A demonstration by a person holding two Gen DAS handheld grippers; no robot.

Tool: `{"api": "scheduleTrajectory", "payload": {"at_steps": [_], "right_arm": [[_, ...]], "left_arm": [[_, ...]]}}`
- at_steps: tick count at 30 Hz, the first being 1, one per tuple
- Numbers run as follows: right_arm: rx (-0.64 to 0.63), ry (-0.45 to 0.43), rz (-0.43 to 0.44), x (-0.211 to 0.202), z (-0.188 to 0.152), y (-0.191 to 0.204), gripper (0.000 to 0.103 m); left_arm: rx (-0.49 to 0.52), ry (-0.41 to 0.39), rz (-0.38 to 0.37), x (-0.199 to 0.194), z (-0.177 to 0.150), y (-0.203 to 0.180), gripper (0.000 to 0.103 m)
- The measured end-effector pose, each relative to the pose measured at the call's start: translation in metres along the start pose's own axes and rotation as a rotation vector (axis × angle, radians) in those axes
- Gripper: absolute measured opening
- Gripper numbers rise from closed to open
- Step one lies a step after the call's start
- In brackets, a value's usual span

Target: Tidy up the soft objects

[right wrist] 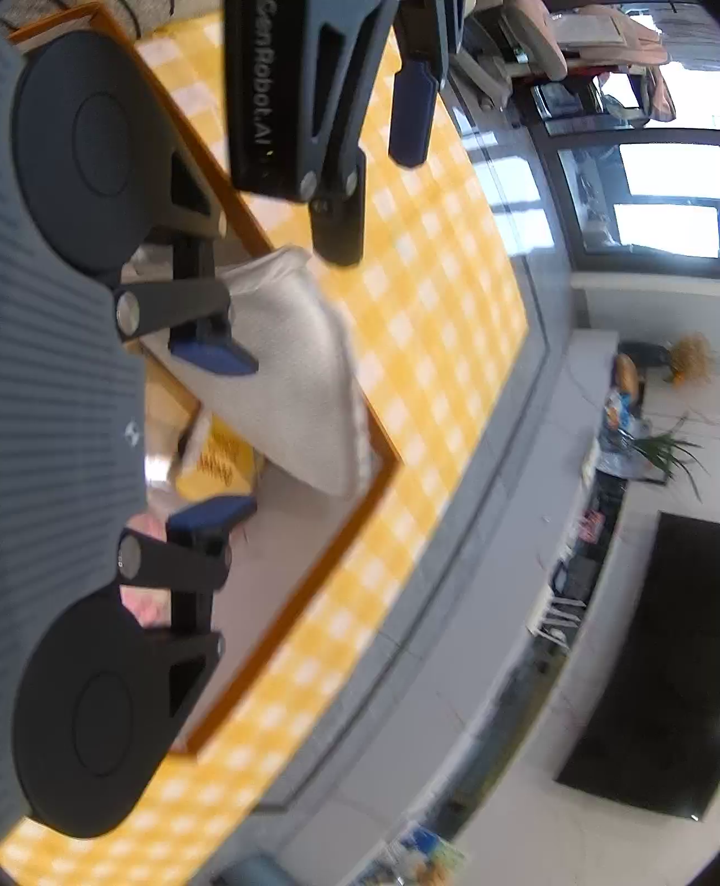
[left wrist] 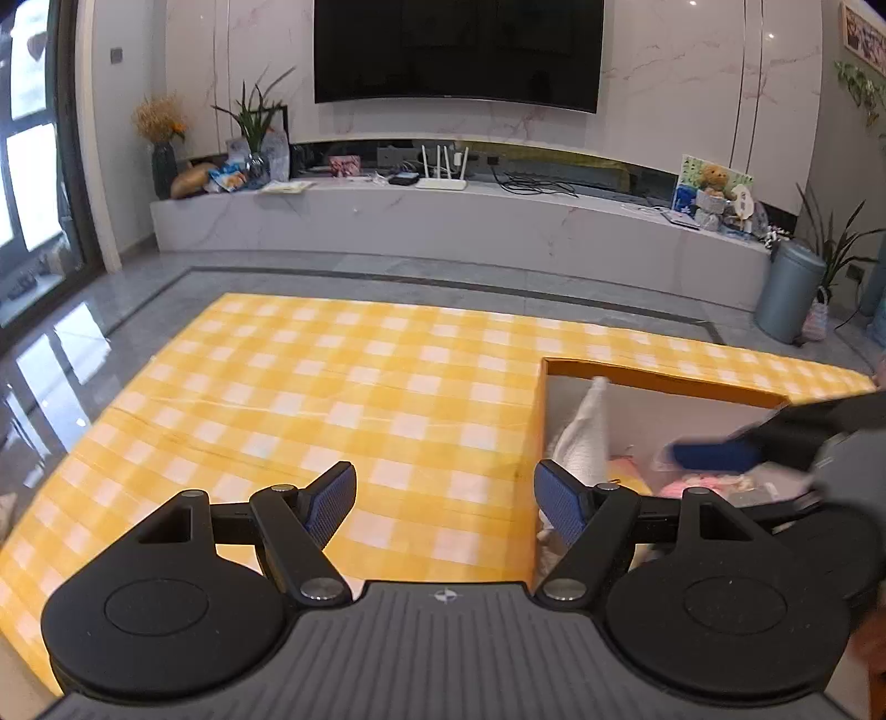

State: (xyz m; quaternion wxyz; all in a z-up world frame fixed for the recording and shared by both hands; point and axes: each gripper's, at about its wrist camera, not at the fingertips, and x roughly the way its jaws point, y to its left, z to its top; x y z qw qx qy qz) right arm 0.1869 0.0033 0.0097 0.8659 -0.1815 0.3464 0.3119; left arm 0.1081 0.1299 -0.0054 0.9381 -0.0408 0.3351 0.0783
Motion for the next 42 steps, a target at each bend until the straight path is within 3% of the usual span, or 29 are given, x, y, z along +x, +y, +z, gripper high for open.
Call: {"api": "scheduleTrajectory", "payload": {"at_steps": [1,2,7,10,15,17,19,22,25,31,42], "right_arm": [[-0.006,0.012,0.009,0.006,0.000,0.003,0.018],[-0.012,0.026,0.015,0.012,-0.001,0.007,0.014],[-0.017,0.172,-0.022,0.038,-0.011,0.015,0.009],[-0.056,0.159,-0.091,0.021,-0.017,0.015,0.009],[-0.031,0.034,-0.161,-0.046,-0.025,0.001,0.012],[-0.005,-0.037,-0.208,-0.075,-0.031,-0.004,0.026],[0.025,-0.115,-0.280,-0.102,-0.039,-0.007,0.053],[0.092,-0.205,-0.380,-0.131,-0.052,-0.013,0.073],[0.179,-0.253,-0.414,-0.146,-0.063,-0.019,0.076],[0.301,-0.291,-0.391,-0.161,-0.084,-0.033,0.079],[0.379,-0.333,-0.434,-0.168,-0.098,-0.043,0.079]], "left_arm": [[-0.003,-0.001,-0.004,-0.001,0.000,-0.001,0.086],[-0.002,-0.004,-0.003,-0.002,0.000,-0.002,0.086],[0.020,-0.017,0.004,-0.008,-0.001,-0.008,0.086],[0.026,-0.024,-0.005,-0.010,-0.002,-0.011,0.086],[0.032,-0.056,-0.032,-0.021,0.001,-0.020,0.086],[0.033,-0.074,-0.054,-0.027,0.002,-0.025,0.086],[0.035,-0.099,-0.078,-0.034,0.003,-0.030,0.086],[0.024,-0.182,-0.141,-0.052,0.006,-0.039,0.092],[0.007,-0.287,-0.185,-0.072,0.004,-0.051,0.097],[-0.028,-0.409,-0.171,-0.092,-0.004,-0.075,0.099],[0.021,-0.379,-0.203,-0.077,-0.008,-0.092,0.099]]}}
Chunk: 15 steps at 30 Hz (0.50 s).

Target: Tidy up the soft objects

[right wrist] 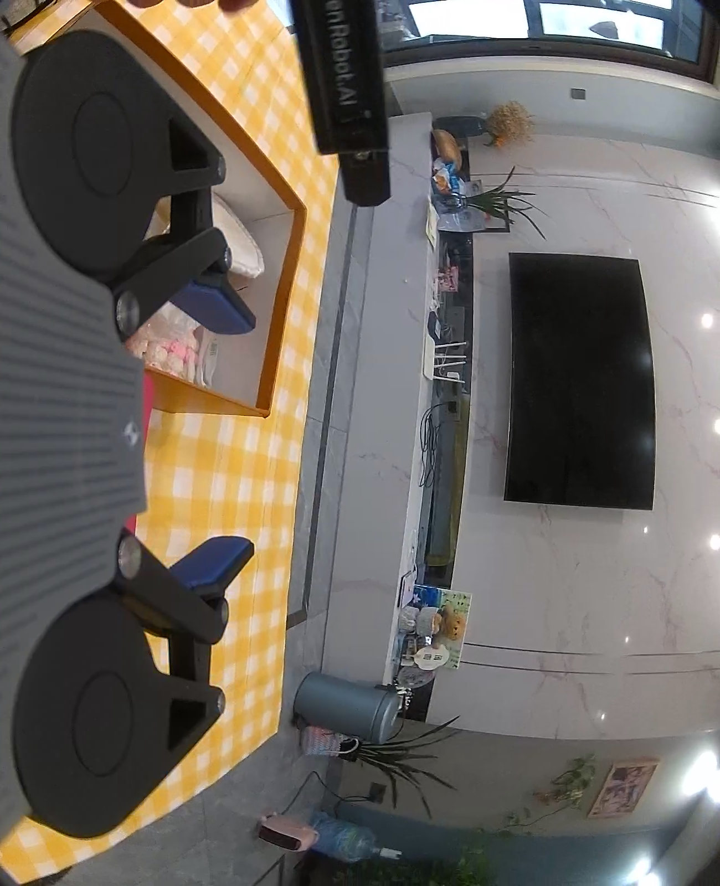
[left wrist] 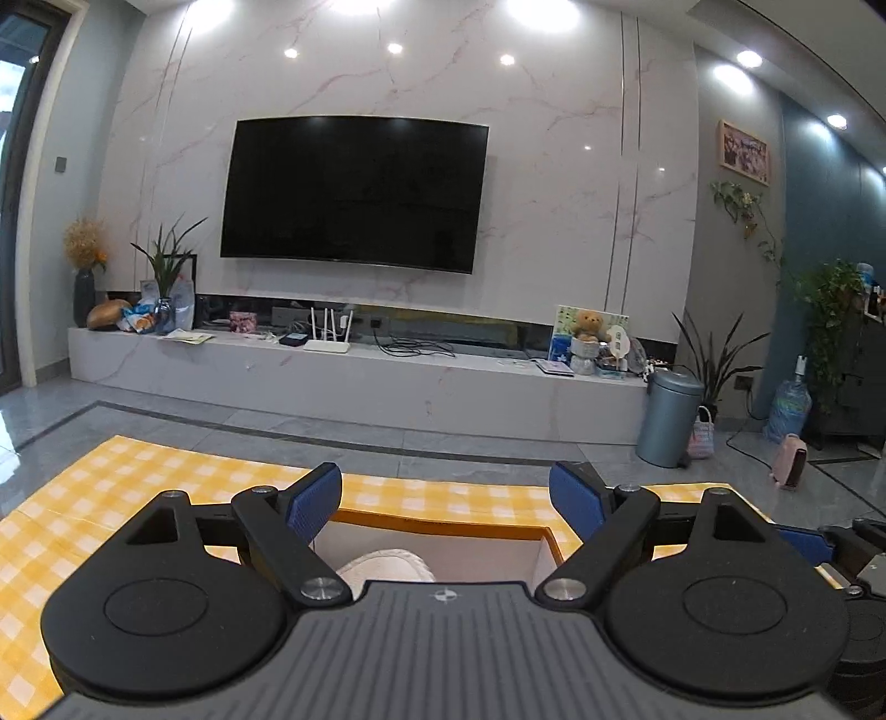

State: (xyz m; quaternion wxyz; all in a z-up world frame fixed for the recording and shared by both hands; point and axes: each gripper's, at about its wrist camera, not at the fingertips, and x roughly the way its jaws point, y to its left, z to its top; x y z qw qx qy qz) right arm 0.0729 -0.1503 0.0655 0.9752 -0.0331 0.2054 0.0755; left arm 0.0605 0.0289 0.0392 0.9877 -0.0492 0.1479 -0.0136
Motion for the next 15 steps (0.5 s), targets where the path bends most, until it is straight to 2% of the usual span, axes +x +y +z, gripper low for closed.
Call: {"api": "scheduleTrajectory", "payload": {"at_steps": [4,15], "right_arm": [[-0.002,0.000,-0.002,-0.002,-0.001,-0.003,0.080],[0.004,-0.003,0.007,-0.004,-0.006,-0.006,0.080]], "left_arm": [[-0.001,-0.024,0.020,-0.002,-0.004,-0.005,0.099],[0.050,0.017,0.016,0.000,-0.015,-0.018,0.100]]}}
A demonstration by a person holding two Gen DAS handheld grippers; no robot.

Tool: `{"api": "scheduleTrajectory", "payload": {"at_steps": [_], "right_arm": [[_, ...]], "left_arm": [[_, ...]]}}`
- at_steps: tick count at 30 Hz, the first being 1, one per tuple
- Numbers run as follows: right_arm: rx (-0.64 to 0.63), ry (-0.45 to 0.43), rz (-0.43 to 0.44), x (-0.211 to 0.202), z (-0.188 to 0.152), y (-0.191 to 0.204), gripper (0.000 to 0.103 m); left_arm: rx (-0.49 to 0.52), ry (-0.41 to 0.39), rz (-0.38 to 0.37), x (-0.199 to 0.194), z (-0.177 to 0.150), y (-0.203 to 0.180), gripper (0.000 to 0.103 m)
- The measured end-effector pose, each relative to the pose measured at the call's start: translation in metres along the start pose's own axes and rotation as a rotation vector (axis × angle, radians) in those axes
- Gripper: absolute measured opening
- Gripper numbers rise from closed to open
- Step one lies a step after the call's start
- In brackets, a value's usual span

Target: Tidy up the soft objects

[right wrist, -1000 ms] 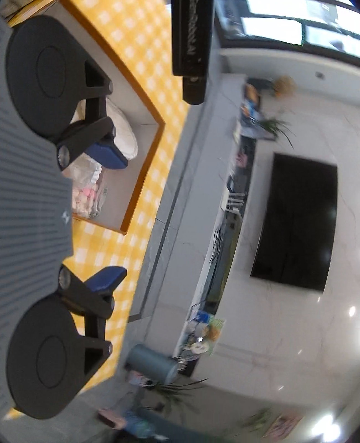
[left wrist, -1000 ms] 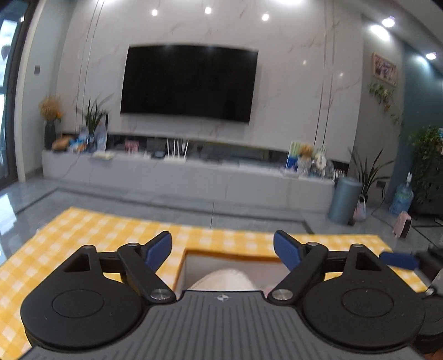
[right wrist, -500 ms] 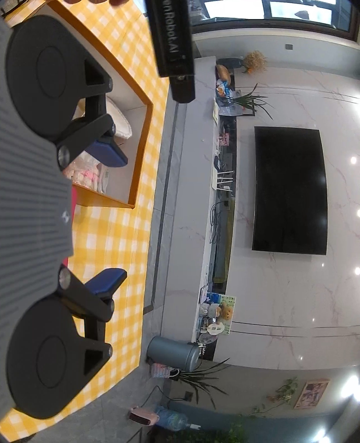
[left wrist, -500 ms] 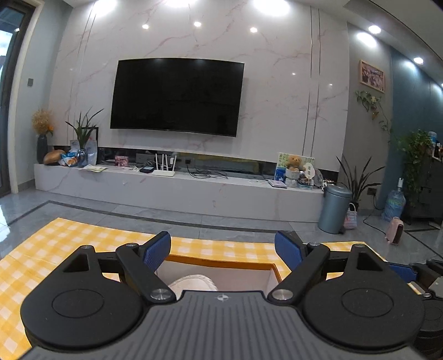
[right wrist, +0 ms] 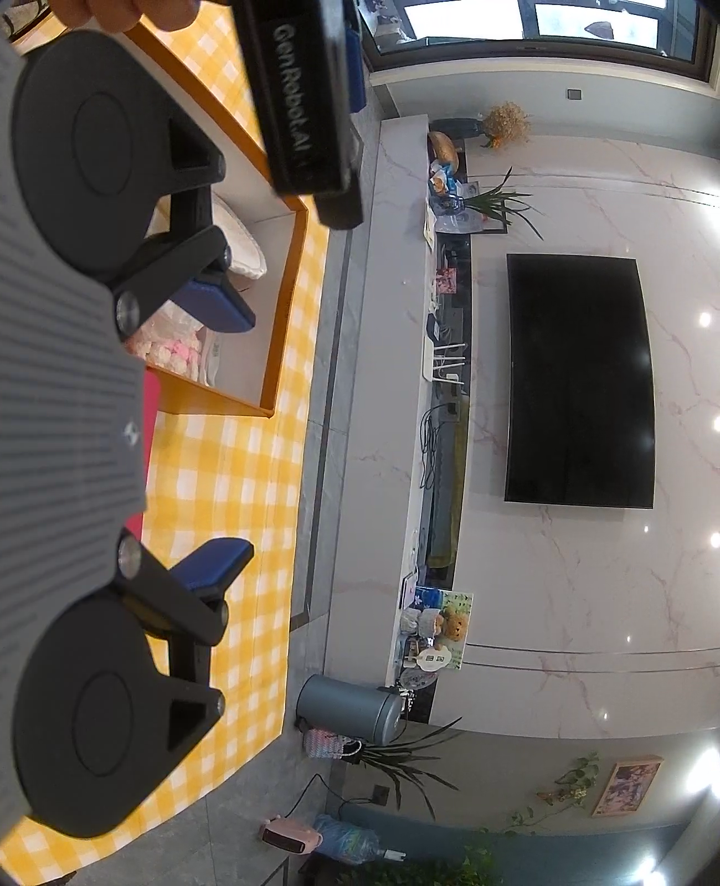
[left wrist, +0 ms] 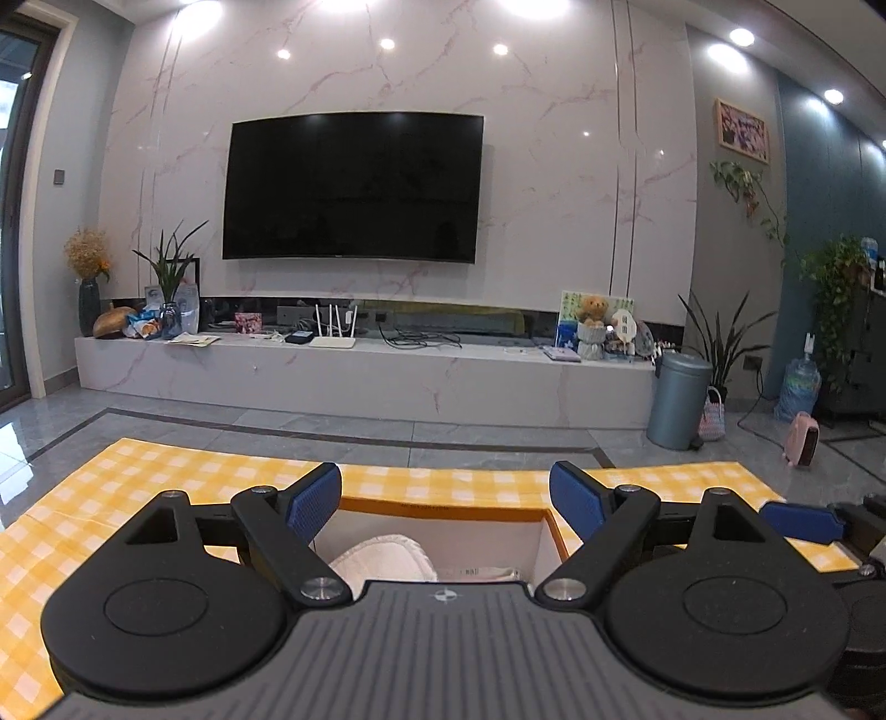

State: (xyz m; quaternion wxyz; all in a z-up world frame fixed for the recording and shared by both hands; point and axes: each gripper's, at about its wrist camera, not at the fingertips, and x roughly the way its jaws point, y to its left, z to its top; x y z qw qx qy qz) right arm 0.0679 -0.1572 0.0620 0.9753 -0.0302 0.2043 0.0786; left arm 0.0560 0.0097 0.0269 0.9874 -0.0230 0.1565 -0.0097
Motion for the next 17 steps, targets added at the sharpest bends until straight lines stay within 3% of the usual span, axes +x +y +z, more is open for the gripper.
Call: {"api": "scheduleTrajectory", "payload": {"at_steps": [17], "right_arm": [[0.016,0.015,-0.006,0.003,-0.002,-0.005,0.083]], "left_arm": [[0.028,0.064,0.003,0.007,-0.009,-0.011,0.100]]}}
